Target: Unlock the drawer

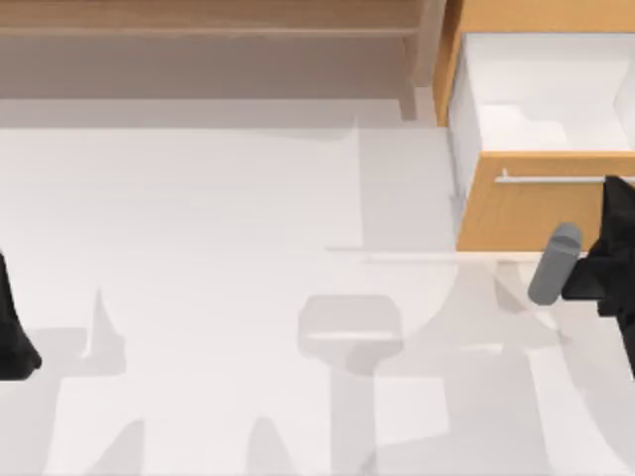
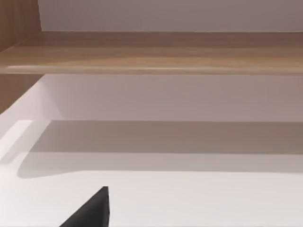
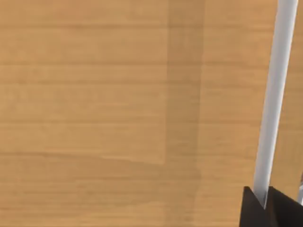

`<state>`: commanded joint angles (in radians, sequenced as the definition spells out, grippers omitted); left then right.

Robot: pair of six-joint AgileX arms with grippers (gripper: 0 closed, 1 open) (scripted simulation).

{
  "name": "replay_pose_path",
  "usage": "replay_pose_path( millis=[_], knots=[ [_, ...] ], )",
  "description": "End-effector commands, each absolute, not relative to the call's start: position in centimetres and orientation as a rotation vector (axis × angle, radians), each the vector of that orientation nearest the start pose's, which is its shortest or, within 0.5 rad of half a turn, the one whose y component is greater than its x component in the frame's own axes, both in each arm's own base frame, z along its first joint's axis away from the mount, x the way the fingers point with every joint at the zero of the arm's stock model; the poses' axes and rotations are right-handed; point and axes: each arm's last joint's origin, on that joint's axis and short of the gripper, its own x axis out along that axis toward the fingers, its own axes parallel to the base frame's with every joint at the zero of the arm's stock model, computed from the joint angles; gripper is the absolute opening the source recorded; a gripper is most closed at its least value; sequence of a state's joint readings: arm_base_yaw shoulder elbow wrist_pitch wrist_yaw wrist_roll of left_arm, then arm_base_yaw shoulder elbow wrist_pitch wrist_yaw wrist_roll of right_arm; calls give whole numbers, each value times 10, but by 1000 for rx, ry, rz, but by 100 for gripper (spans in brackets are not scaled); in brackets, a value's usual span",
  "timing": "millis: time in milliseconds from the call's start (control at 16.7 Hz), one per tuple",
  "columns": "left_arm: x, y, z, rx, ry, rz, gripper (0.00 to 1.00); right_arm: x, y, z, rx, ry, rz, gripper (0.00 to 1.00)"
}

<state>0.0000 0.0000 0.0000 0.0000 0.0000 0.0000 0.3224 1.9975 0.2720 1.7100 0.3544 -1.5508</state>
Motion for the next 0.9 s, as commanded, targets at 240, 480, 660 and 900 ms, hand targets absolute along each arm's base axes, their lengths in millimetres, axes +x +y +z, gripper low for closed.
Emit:
replay_pose_path(
  millis=[240, 480, 660, 900],
  knots=[
    [106, -1, 160, 0, 0, 0, 100, 243, 71, 87, -1570, 15, 0, 60],
    [106, -1, 160, 0, 0, 0, 100, 243, 71, 87, -1570, 15, 0, 90],
    [106, -1, 160, 0, 0, 0, 100, 243, 71, 87, -1570, 15, 0, 100],
    [106, -1, 160, 0, 0, 0, 100, 243, 71, 87, -1570, 15, 0, 100]
  ],
)
